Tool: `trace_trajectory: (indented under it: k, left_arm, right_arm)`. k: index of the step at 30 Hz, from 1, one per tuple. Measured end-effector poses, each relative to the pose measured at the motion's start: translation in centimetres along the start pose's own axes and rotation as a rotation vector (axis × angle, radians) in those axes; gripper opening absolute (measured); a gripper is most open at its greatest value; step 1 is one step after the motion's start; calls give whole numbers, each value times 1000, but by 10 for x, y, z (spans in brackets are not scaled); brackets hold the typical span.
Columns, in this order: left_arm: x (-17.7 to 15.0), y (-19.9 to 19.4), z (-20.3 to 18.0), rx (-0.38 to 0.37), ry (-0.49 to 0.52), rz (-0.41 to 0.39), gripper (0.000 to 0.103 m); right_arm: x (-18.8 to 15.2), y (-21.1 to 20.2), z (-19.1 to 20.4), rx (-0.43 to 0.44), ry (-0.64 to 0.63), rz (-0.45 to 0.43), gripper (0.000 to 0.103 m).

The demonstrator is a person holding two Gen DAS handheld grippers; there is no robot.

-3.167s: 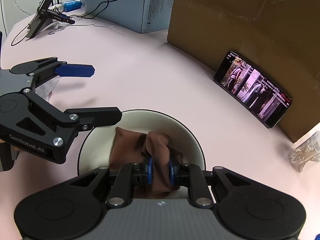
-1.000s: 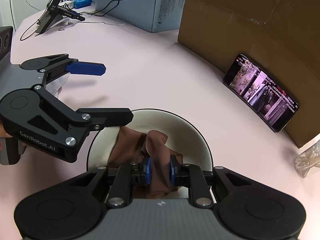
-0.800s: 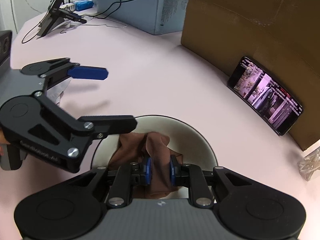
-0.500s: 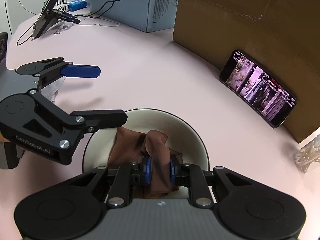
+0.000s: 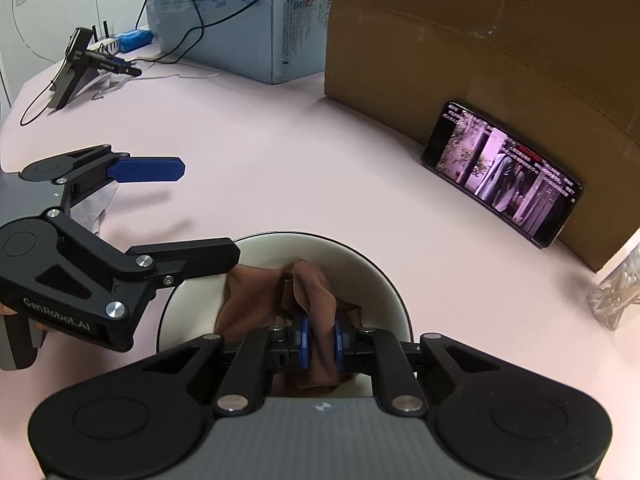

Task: Clean bowl
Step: 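Lift the brown cloth out of the bowl with the right gripper, then carry the brown cloth aside and open the right gripper onto the table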

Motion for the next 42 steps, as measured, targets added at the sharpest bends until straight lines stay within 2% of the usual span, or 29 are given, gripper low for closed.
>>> trace_trajectory:
  k: [5, 15, 21, 26, 32, 36, 38, 42]
  left_arm:
    - [0, -1, 0, 1, 1, -6, 103]
    - [1, -6, 3, -2, -15, -36, 103]
    - [3, -10, 14, 13, -75, -68, 103]
    - [4, -9, 18, 20, -95, -65, 103]
    - [3, -9, 18, 18, -93, -63, 103]
    - [3, -8, 19, 15, -95, -60, 103]
    - [3, -8, 19, 14, -96, -58, 103]
    - [3, -9, 19, 13, -95, -61, 103]
  right_arm:
    - [-9, -15, -7, 17, 73, -94, 10]
    - [-34, -60, -15, 150, 197, -326, 9]
    - [-55, -87, -19, 307, 236, -450, 9]
    - [-64, -109, -20, 431, 244, -532, 9]
    - [-67, -123, -16, 528, 244, -566, 9]
    - [-63, -134, -13, 630, 238, -610, 9]
    - [-62, -138, -10, 642, 221, -623, 9]
    - [-61, -135, -1, 657, 194, -592, 9]
Point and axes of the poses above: each gripper's, at about its wrist camera, not at the fingertips, and y roughly the way its jaws point, z to its left, x to its top, the point moved 2 cm from there along y, roughly the way its jaws point, and after that the axes turned 10 degrees about z, right-handed, at the moved point
